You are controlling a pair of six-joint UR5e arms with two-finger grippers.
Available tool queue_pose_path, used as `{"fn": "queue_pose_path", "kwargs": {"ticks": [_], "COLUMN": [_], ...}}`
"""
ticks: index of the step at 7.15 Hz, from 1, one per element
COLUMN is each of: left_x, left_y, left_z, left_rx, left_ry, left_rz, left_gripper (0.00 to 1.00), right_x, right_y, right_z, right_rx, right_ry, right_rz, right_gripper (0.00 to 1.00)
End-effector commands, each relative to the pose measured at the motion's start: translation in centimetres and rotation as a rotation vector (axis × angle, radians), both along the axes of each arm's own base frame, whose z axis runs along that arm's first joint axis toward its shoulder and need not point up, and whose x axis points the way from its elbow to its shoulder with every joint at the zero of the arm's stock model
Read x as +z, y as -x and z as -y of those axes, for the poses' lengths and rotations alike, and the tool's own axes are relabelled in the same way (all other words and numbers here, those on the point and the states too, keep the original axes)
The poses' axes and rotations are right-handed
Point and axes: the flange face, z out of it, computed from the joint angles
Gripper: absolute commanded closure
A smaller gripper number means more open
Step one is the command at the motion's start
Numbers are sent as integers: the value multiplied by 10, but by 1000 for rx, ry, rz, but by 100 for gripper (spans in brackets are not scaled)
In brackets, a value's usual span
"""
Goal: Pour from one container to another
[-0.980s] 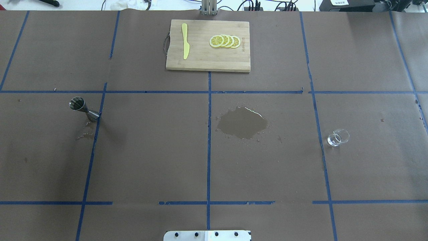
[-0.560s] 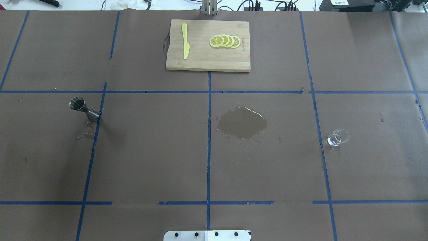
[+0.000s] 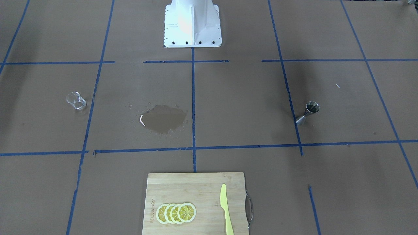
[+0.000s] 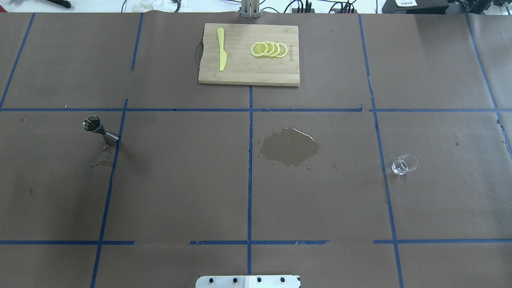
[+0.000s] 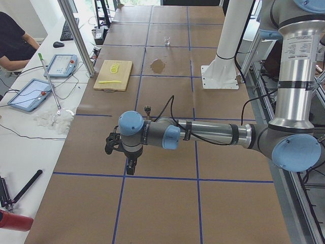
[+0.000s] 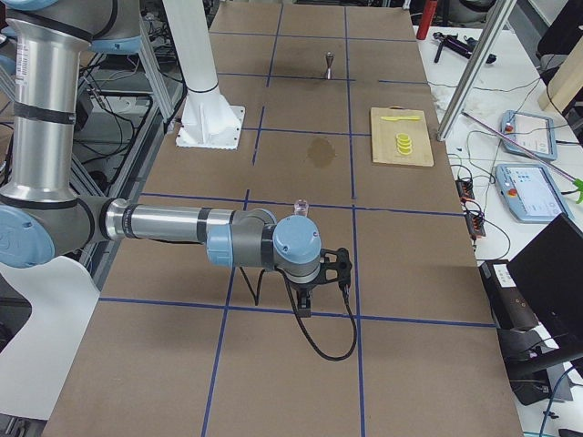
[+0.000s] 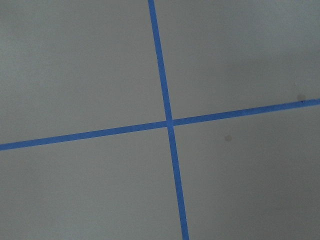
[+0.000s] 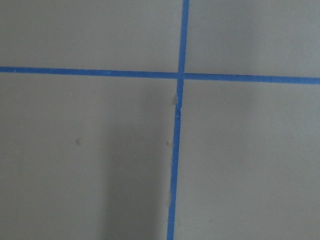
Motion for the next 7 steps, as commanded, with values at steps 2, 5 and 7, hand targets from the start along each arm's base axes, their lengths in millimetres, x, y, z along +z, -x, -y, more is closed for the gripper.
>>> {"fn": "queue_pose_path", "kwargs": {"ticks": [2, 5, 7], "left_x": [-1, 3, 2], "left_y": [0, 0, 1], "left_z": [0, -5, -4], "left_rx": [-4, -3, -5], "left_ry": [1, -23, -25], "left_rz": [-2, -2, -2], "left_gripper": [0, 0, 0], "right_x": [2, 7, 5], "right_y": [-2, -7, -7], "right_z": [2, 8, 10], "right_rx": [54, 84, 99], "right_ry": [6, 13, 27], "right_rz": [-8, -74, -69], "right_gripper": [0, 0, 0]}}
